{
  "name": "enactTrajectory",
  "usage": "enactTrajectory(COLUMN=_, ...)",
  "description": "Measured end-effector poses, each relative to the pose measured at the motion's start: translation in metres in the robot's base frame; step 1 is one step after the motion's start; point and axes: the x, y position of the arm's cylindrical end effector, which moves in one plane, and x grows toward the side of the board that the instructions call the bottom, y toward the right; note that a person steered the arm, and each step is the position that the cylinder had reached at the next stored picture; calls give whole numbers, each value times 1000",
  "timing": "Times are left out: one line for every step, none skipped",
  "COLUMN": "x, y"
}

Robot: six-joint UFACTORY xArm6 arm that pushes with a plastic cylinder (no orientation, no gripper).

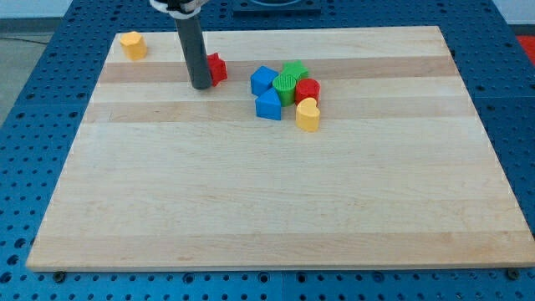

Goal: Push the red star to the top center

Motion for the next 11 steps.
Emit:
enactTrajectory(x=-22, y=0)
enactTrajectory(x=-41, y=0)
enactTrajectory(x=-56, y=0)
enactTrajectory(x=-64, y=0)
enactTrajectory(x=-66, y=12)
enactTrajectory(x=-67, y=38)
enactTrajectory(x=-79, y=48)
enactTrajectory(x=-91, y=49)
enactTrajectory(x=-91, y=50)
enactTrajectory(x=-91, y=54)
enactTrajectory(x=-91, y=61)
